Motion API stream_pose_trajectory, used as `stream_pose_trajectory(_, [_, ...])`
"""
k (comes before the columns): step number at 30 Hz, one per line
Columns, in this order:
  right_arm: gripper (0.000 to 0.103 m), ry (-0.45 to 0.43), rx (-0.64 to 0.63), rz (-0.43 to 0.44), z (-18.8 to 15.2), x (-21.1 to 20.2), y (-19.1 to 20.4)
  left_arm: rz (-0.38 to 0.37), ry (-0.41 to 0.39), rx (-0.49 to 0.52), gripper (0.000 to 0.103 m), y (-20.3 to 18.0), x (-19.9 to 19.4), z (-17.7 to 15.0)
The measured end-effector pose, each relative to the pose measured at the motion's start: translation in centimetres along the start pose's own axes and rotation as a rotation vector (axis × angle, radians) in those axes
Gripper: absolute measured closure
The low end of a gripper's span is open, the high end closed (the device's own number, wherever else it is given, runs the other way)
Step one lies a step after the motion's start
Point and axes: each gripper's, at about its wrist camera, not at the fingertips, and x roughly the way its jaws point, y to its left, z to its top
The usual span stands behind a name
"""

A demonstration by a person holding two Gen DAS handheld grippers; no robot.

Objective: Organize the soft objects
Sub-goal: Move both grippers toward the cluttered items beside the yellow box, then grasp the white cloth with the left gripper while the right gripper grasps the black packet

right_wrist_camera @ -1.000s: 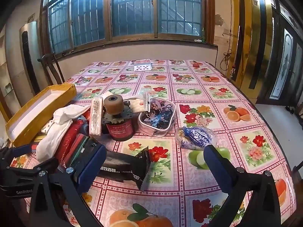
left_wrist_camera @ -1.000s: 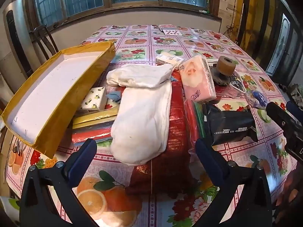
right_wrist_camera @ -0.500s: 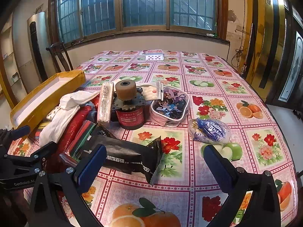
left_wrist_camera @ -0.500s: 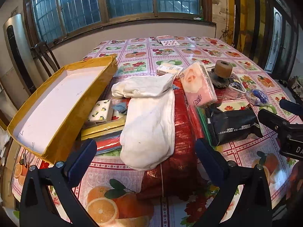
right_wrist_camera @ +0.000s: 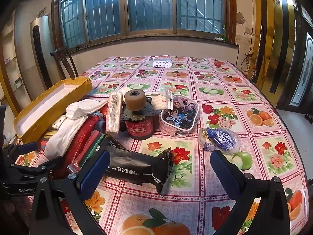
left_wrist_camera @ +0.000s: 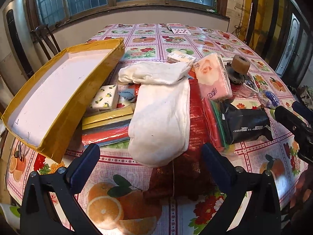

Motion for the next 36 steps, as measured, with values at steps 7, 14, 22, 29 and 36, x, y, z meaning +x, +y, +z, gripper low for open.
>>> stream_pose_trajectory(7, [0.0,0.005,-0.013,0.022,-0.1,0.4,0.3,0.04,-0.042,0.047,0.0,-0.7,-0.5,0.1])
stream_pose_trajectory(14, [0.0,0.017,-0.074,0.055,0.0,0.7,1.1,0.036,-0.044,0.016,0.0,-0.2,-0.2,0.5])
stream_pose_trajectory(22, [0.0,0.111,-0.218,0.208,0.5,2.5,1.5,-0.055,0.023,-0.034,0.0,0.6,0.7,1.1])
stream_pose_trajectory(29, [0.0,0.159,-0.361,0.304,0.6,3.6,2.8,-0.06,0.067,-0.008,0.0,-0.1,0.9,0.6])
stream_pose_trajectory(36, [0.0,0.242,-0.497,0.369,1.0,6.0,4.1,-0.089,0.107,0.004,0.0,0.7,1.4,1.8])
